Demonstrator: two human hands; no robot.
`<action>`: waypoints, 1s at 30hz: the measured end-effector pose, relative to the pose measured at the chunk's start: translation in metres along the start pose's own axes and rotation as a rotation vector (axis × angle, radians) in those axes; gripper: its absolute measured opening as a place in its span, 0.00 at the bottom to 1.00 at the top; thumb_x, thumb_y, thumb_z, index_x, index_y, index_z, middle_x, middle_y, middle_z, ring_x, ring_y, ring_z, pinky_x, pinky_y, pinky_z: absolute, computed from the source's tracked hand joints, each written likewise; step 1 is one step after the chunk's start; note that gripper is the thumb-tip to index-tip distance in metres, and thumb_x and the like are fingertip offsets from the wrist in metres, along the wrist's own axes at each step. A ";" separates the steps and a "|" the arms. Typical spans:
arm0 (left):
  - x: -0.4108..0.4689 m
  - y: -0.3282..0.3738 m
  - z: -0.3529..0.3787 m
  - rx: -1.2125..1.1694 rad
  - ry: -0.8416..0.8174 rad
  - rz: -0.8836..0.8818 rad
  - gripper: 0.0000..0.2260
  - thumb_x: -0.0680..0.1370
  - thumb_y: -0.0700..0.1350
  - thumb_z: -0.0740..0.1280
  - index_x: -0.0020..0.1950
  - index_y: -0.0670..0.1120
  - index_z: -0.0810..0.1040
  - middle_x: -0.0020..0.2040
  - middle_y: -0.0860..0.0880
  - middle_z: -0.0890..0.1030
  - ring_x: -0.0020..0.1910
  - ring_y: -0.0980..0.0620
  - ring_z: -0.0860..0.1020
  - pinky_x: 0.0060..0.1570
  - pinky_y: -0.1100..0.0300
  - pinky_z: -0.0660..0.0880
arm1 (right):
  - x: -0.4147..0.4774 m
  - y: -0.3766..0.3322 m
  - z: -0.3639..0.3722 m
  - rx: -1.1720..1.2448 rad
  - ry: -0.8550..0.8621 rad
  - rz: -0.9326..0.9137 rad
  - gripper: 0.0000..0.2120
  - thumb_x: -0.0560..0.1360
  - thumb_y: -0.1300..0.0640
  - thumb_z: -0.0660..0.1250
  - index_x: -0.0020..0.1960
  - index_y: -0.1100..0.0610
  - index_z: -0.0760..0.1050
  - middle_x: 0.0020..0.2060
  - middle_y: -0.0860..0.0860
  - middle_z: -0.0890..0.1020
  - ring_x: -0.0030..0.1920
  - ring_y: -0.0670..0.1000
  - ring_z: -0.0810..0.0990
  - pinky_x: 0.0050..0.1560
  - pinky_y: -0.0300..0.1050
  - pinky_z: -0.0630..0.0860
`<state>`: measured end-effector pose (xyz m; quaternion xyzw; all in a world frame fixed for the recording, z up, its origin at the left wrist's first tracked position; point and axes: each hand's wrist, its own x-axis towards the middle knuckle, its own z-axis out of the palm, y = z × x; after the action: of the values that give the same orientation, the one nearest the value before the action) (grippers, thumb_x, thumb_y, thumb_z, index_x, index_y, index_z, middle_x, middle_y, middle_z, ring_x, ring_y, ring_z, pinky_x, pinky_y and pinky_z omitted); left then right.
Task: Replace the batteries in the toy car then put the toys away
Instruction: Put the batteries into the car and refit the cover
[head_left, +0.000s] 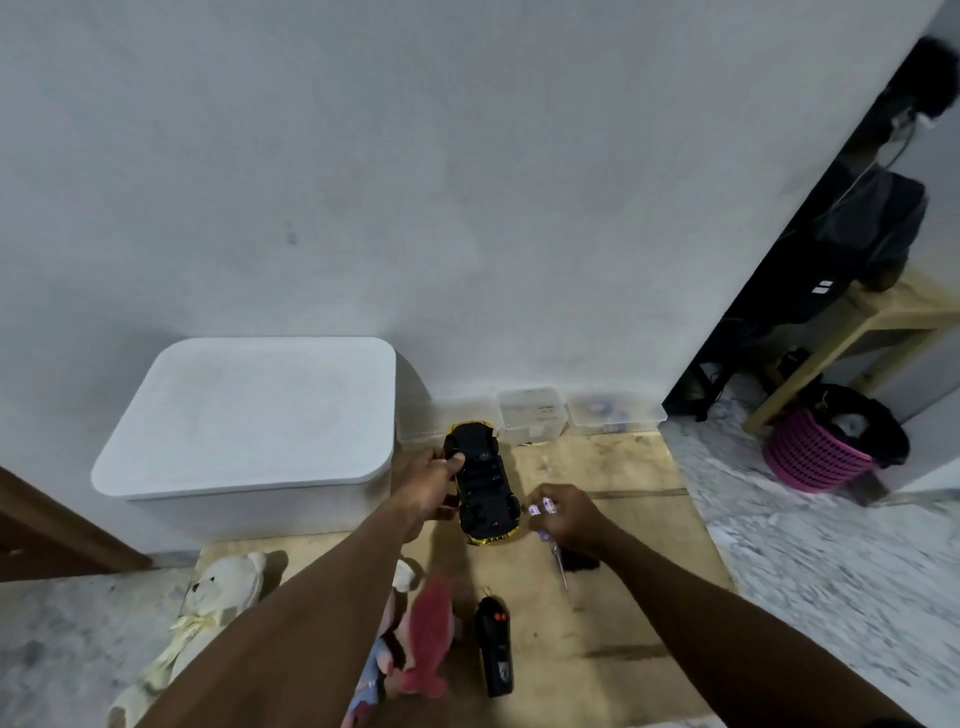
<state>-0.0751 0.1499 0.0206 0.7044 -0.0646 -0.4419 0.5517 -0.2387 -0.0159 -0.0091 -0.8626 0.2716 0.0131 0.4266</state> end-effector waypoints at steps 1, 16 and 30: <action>0.000 0.004 0.002 -0.010 -0.005 0.003 0.10 0.83 0.48 0.61 0.62 0.47 0.74 0.57 0.41 0.81 0.45 0.40 0.81 0.50 0.44 0.79 | 0.005 -0.009 -0.011 0.090 0.064 0.045 0.09 0.68 0.67 0.74 0.39 0.54 0.80 0.36 0.50 0.83 0.38 0.50 0.80 0.47 0.51 0.79; 0.007 0.048 0.013 -0.096 -0.020 0.045 0.11 0.82 0.49 0.64 0.61 0.45 0.72 0.57 0.43 0.80 0.41 0.38 0.82 0.40 0.49 0.81 | 0.043 -0.102 -0.026 0.244 0.548 0.065 0.17 0.62 0.46 0.82 0.41 0.49 0.77 0.38 0.45 0.83 0.39 0.45 0.81 0.40 0.45 0.79; 0.020 0.048 0.003 -0.064 0.006 0.076 0.04 0.83 0.48 0.63 0.55 0.49 0.73 0.49 0.45 0.82 0.32 0.45 0.81 0.42 0.49 0.80 | 0.048 -0.098 -0.012 0.110 0.495 0.003 0.03 0.75 0.50 0.72 0.43 0.47 0.80 0.43 0.41 0.83 0.46 0.44 0.81 0.44 0.41 0.75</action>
<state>-0.0466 0.1177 0.0499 0.6849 -0.0755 -0.4204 0.5904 -0.1527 0.0012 0.0577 -0.8145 0.3693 -0.2129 0.3935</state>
